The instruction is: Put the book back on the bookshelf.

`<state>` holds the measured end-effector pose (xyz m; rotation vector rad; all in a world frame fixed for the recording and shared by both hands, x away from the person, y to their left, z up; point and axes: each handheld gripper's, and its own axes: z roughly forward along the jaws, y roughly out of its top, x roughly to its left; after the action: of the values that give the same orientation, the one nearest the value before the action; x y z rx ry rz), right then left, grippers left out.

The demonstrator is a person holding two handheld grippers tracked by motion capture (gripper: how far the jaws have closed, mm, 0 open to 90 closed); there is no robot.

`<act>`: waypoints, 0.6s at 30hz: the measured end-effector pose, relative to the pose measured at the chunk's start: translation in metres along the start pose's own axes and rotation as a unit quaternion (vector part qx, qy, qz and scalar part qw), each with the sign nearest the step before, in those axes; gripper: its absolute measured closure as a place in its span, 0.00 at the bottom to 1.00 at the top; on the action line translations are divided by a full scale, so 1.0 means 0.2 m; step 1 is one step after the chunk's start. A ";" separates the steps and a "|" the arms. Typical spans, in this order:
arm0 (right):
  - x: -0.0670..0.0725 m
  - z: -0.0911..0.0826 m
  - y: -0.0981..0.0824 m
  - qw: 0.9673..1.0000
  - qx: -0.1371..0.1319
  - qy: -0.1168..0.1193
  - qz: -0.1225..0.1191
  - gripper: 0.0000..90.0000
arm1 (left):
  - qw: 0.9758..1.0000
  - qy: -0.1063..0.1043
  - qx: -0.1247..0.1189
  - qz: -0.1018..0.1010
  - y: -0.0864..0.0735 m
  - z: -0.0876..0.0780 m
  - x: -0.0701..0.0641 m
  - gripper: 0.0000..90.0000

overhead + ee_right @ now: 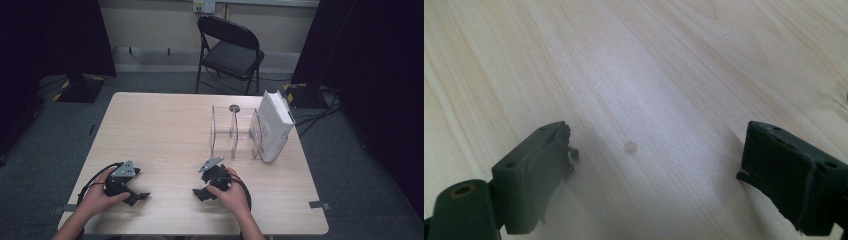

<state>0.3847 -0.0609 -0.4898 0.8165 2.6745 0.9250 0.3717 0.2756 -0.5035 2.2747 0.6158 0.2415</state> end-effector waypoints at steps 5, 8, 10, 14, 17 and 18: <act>0.01 0.01 -0.02 1.000 -0.021 -0.005 0.005 0.11 | 1.000 0.000 0.000 0.000 0.00 0.00 0.00 0.00; 0.01 0.02 -0.04 0.999 -0.048 -0.007 0.009 0.11 | 1.000 0.000 0.000 0.000 0.00 0.00 0.00 0.00; 0.01 0.02 -0.06 0.998 -0.067 -0.010 0.014 0.11 | 1.000 0.000 0.000 0.000 0.00 0.00 0.00 0.00; 0.01 0.03 -0.06 0.997 -0.072 -0.012 0.017 0.11 | 1.000 0.000 0.000 0.000 0.00 0.00 0.00 0.00; 0.01 0.03 -0.06 0.997 -0.072 -0.013 0.019 0.11 | 1.000 0.000 0.000 0.000 0.00 0.00 0.00 0.00; 0.02 0.03 -0.06 0.997 -0.072 -0.014 0.019 0.11 | 1.000 0.000 0.000 0.000 0.00 0.00 0.00 0.00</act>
<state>0.3785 -0.0646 -0.5018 0.8431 2.5430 1.0919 0.3717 0.2756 -0.5035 2.2746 0.6161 0.2415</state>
